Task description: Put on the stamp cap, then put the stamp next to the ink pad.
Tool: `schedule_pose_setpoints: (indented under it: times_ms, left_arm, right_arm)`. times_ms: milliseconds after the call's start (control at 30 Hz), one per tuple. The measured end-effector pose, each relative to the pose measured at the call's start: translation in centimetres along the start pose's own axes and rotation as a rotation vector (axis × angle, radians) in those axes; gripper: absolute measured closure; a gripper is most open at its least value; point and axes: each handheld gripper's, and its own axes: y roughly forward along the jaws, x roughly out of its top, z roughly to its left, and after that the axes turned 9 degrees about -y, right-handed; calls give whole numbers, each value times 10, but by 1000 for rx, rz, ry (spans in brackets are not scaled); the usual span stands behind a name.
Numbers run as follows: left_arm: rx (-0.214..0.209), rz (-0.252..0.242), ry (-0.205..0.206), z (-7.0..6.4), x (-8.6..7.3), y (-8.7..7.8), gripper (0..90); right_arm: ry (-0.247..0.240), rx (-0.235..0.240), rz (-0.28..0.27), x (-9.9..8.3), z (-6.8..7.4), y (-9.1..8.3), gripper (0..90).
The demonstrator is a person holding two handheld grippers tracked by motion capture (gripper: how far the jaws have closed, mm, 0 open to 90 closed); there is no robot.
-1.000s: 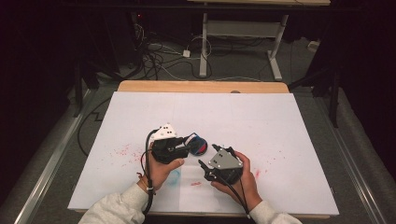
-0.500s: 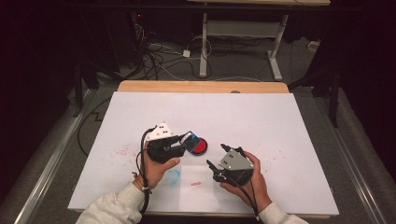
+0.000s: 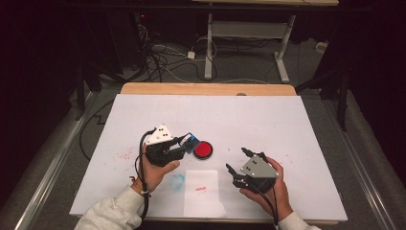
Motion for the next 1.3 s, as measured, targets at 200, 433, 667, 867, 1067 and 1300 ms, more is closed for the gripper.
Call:
schedule_pose_setpoints:
  times_ms: [200, 433, 667, 867, 1067, 1300]
  left_arm:
    - [37, -2, 10, 7, 1, -6, 675]
    - [86, 12, 34, 14, 1, -10, 675]
    - [107, 21, 29, 21, 2, -11, 675]
    - [118, 31, 33, 24, 2, -11, 675]
    - [130, 44, 34, 27, 2, -12, 675]
    - [161, 53, 36, 28, 2, -10, 675]
  right_arm:
    - [12, -25, 8, -10, -11, -10, 313]
    - [36, -53, 21, -23, -19, -21, 302]
    - [44, -75, 31, -32, -21, -29, 298]
    - [45, -83, 44, -37, -20, -36, 297]
    - [50, -87, 53, -41, -21, -40, 293]
    - [47, -83, 55, -41, -19, -41, 291]
